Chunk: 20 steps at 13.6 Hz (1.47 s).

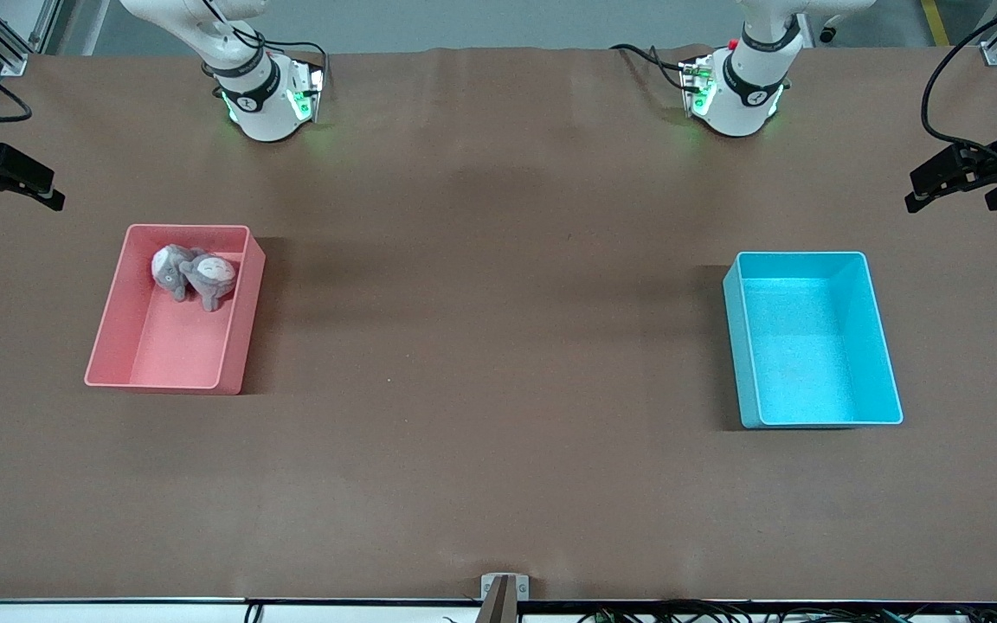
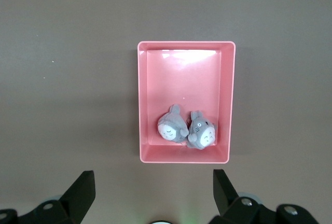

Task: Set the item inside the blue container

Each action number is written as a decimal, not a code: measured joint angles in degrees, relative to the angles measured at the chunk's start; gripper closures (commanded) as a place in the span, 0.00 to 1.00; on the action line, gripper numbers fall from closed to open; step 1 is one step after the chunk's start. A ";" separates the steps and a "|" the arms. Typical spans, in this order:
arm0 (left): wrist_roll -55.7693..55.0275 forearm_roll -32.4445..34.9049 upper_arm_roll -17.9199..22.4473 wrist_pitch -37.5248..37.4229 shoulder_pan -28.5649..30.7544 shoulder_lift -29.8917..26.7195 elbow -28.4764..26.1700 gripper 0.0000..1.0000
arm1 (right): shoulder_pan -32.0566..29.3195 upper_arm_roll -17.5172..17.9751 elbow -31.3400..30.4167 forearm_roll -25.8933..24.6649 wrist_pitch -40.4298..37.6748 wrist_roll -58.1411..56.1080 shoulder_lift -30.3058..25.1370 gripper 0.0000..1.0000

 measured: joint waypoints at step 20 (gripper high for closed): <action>0.08 0.00 -0.03 0.00 -0.02 0.00 0.05 0.00 | 0.00 -0.02 -0.03 0.02 -2.29 -1.19 -1.23 0.00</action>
